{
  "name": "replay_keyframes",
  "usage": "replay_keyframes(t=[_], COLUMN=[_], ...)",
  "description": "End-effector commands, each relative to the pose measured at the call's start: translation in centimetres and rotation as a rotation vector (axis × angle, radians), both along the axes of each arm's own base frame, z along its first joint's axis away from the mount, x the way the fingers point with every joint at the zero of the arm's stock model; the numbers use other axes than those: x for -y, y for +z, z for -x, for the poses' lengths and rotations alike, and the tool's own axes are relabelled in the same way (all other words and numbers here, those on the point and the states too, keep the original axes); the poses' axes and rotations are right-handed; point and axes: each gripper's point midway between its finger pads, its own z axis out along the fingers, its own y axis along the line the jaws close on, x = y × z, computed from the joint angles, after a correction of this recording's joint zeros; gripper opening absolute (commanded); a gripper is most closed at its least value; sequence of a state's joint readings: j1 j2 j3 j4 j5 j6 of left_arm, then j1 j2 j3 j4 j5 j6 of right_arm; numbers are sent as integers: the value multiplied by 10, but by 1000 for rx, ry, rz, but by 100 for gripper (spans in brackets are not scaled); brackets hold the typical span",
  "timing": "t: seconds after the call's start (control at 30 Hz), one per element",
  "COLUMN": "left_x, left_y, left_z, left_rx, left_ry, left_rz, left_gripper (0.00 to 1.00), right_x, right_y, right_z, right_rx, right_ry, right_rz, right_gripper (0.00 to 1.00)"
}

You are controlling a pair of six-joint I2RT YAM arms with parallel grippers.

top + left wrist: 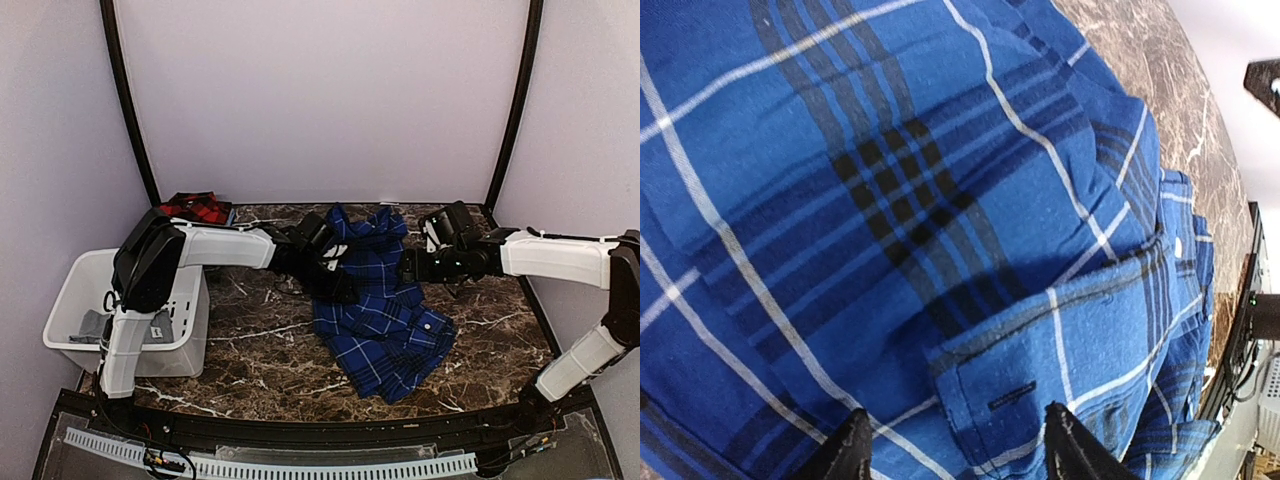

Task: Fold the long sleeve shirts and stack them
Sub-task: Flatten out the crumpled shirt at the center of the board.

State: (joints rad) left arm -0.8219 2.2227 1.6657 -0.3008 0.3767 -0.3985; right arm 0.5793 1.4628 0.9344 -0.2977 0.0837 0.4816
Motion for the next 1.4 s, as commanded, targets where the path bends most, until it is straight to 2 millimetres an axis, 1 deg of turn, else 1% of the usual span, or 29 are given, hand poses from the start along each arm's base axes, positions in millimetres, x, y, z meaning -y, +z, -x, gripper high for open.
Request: replay_keyframes(t=[0.0, 0.1, 0.23, 0.3, 0.33, 0.37, 0.43, 0.47, 0.5, 0.53, 0.57, 0.6, 0.63, 0.67, 0.7, 0.77, 0.8, 0.83, 0.9, 1.0, 1.1, 1.13, 1.17, 1.2, 1.23, 1.27, 1.3, 1.33, 1.37], left_x=[14, 24, 30, 33, 33, 34, 30, 25, 18, 10, 0, -11, -25, -39, -58, -91, -104, -123, -152, -179, -190, -195, -196, -199, -200, -204, -205, -208, -209], left_y=[35, 32, 36, 44, 48, 54, 68, 83, 88, 108, 113, 134, 138, 161, 174, 188, 185, 193, 192, 195, 195, 202, 198, 203, 199, 206, 201, 208, 205], left_z=[20, 30, 34, 35, 34, 31, 23, 16, 10, 2, -6, -13, -22, -27, -35, -49, -54, -64, -79, -99, -113, -120, -124, -130, -134, -140, -144, -151, -155], left_rx=[7, -26, -37, -30, -20, -2, 52, 99, 122, 173, 190, 233, 249, 291, 316, 348, 348, 363, 366, 359, 365, 374, 364, 371, 362, 370, 358, 370, 364], left_ry=[-75, -114, -129, -137, -136, -136, -112, -82, -56, -13, 21, 69, 109, 159, 206, 305, 350, 400, 482, 549, 581, 597, 601, 613, 616, 629, 633, 643, 643], left_rz=[89, 108, 128, 145, 147, 151, 142, 135, 126, 128, 123, 133, 131, 150, 161, 163, 146, 147, 124, 122, 114, 121, 115, 124, 121, 130, 123, 134, 128], left_gripper=[56, 51, 37, 28, 19, 15, 2, 1, 0, 0, 0, 0, 0, 0, 0, 0, 0, 0, 0, 0, 0, 0, 0, 0, 0, 0, 0, 0, 0], right_x=[2, 0, 0, 0, -1, -1, -1, -2, -1, -2, -2, -2, -2, -2, -2, -3, -3, -4, -7, -14, -20, -20, -21, -22, -21, -19, -15, -11, -7], right_y=[13, 9, 9, 7, 5, 3, -3, -4, -6, -9, -10, -12, -14, -18, -20, -24, -26, -27, -29, -34, -42, -45, -47, -49, -53, -56, -63, -67, -70], right_z=[-8, -9, -10, -10, -10, -9, -9, -9, -9, -8, -9, -8, -8, -8, -8, -6, -5, -5, -2, 7, 21, 25, 31, 37, 43, 48, 55, 61, 66], right_rx=[52, 41, 42, 40, 36, 31, 21, 19, 15, 13, 11, 7, 3, -4, -9, -20, -26, -30, -37, -48, -67, -68, -70, -71, -80, -89, -105, -116, -127], right_ry=[-25, -21, -25, -24, -21, -19, -15, -11, -9, -7, -6, -6, -4, -3, -3, 5, 11, 17, 33, 67, 94, 92, 93, 100, 99, 96, 90, 79, 65], right_rz=[-19, -16, -17, -17, -14, -11, -3, -1, 0, 3, 4, 6, 8, 13, 14, 18, 19, 19, 20, 38, 99, 126, 149, 162, 170, 173, 181, 187, 195], right_gripper=[87, 87, 87, 87, 87, 86, 87, 86, 86, 86, 86, 86, 86, 86, 85, 85, 84, 83, 82, 81, 80, 80, 80, 80, 80, 80, 80, 79, 79])
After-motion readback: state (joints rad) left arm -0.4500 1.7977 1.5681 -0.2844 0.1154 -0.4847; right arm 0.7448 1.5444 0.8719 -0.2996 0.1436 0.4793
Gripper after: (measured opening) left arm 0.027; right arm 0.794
